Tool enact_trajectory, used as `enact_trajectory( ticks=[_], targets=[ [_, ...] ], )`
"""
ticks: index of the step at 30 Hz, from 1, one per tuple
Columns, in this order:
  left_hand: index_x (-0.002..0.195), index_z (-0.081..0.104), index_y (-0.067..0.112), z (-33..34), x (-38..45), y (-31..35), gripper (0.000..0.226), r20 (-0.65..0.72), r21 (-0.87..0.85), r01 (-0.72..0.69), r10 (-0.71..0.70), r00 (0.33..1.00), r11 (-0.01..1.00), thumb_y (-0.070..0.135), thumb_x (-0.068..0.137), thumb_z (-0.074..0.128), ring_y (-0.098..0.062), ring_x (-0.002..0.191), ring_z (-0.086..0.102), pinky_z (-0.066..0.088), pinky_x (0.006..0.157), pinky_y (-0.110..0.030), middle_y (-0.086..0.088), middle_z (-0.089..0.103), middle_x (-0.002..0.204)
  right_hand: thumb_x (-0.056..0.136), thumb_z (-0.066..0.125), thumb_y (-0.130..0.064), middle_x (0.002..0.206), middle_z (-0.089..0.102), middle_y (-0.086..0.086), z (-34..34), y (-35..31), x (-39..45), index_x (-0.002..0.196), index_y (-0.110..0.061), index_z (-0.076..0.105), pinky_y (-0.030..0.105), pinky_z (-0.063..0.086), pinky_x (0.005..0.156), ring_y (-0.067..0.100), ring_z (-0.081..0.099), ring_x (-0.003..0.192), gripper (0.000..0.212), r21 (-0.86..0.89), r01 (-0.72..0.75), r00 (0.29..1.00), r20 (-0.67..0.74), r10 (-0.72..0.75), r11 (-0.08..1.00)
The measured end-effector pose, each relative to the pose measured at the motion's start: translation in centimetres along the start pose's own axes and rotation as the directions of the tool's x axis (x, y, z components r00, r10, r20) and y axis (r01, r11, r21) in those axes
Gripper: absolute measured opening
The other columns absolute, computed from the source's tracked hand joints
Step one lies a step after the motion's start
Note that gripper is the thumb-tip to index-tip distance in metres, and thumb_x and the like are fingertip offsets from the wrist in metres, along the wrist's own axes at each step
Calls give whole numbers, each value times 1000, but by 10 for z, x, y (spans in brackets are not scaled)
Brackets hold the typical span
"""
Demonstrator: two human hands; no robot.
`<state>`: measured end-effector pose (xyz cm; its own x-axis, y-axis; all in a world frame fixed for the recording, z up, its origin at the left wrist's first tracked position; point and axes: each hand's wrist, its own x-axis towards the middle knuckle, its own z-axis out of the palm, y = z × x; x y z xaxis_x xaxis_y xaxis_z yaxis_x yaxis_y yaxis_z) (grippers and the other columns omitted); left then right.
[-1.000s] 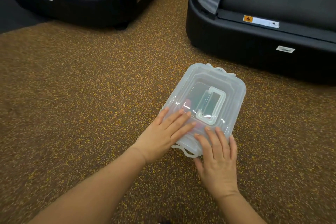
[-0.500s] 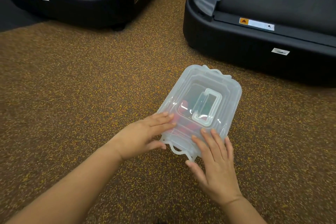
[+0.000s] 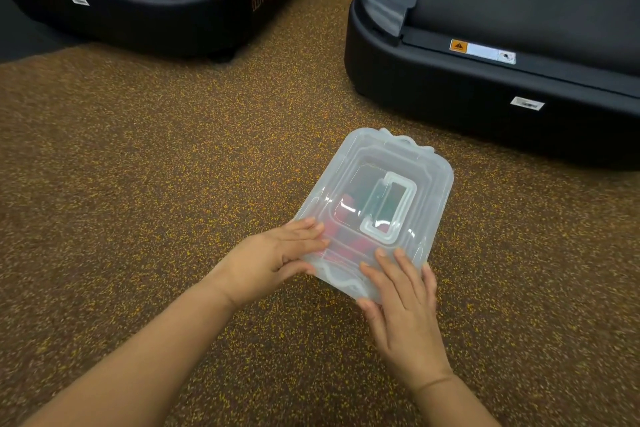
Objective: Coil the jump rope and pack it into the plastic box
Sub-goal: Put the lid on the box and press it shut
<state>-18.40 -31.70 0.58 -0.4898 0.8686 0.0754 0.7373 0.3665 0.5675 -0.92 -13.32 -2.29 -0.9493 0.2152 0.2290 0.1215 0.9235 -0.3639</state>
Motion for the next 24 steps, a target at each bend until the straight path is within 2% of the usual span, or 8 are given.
enact_trajectory(
  ticks=[6,10,12,15,17,19,21,24],
  targets=[
    [131,56,28,-1,0,3,53,-6,-16,-9,9,1000,1000,53,84,51,-2,137,34,17,115,-15,10,46,141,98,28,-50,145,45,-3,-4,0,-1,133,-29,45,50,13,114,18,27,142,44,26,-17,1000,26,17,1000],
    [129,56,32,0,2,20,57,-119,-109,103,-116,986,989,65,84,47,4,134,35,21,117,-25,17,47,137,98,25,-52,151,32,-11,-9,-3,-1,138,-35,41,44,5,118,14,16,147,46,93,-46,998,38,42,995],
    [134,50,30,5,10,30,50,-182,-22,117,-119,976,993,54,92,39,2,135,31,17,119,-30,17,41,140,98,22,-49,156,19,-13,-10,-6,-2,143,-37,33,38,-1,120,12,3,149,47,150,-172,984,-20,177,974],
    [145,35,26,15,33,45,58,-115,146,118,-102,988,982,48,93,25,-4,143,6,-4,118,-25,8,18,156,95,21,-52,160,-1,-15,-9,-11,4,145,-42,6,36,0,121,2,-12,146,53,367,-438,879,-19,477,821],
    [151,20,26,26,47,53,70,-55,229,150,-141,989,962,56,88,11,-4,142,-10,-14,115,-25,5,5,160,94,25,-48,160,-2,-13,-6,-12,9,143,-40,0,29,3,121,-5,-8,144,55,480,-472,846,12,533,739],
    [152,8,25,38,54,59,77,-63,303,216,-206,976,928,61,85,4,-6,142,-16,-17,115,-30,5,-1,161,95,27,-41,161,-2,-10,-5,-12,12,145,-35,-1,10,-1,115,-14,-8,140,58,493,-468,850,23,527,733],
    [152,15,22,47,54,63,75,-116,332,255,-229,967,908,60,88,12,-12,146,-4,-8,116,-35,1,11,160,96,27,-39,161,-5,-10,-6,-11,12,146,-33,-3,0,-5,106,-19,-12,137,58,473,-474,855,44,517,743],
    [146,36,15,48,53,64,68,-128,341,266,-236,963,902,54,90,29,-17,142,24,7,115,-38,-6,38,151,94,25,-41,160,-11,-14,-10,-9,10,144,-35,-7,0,-6,106,-18,-15,137,60,451,-456,872,54,486,768]
  ],
)
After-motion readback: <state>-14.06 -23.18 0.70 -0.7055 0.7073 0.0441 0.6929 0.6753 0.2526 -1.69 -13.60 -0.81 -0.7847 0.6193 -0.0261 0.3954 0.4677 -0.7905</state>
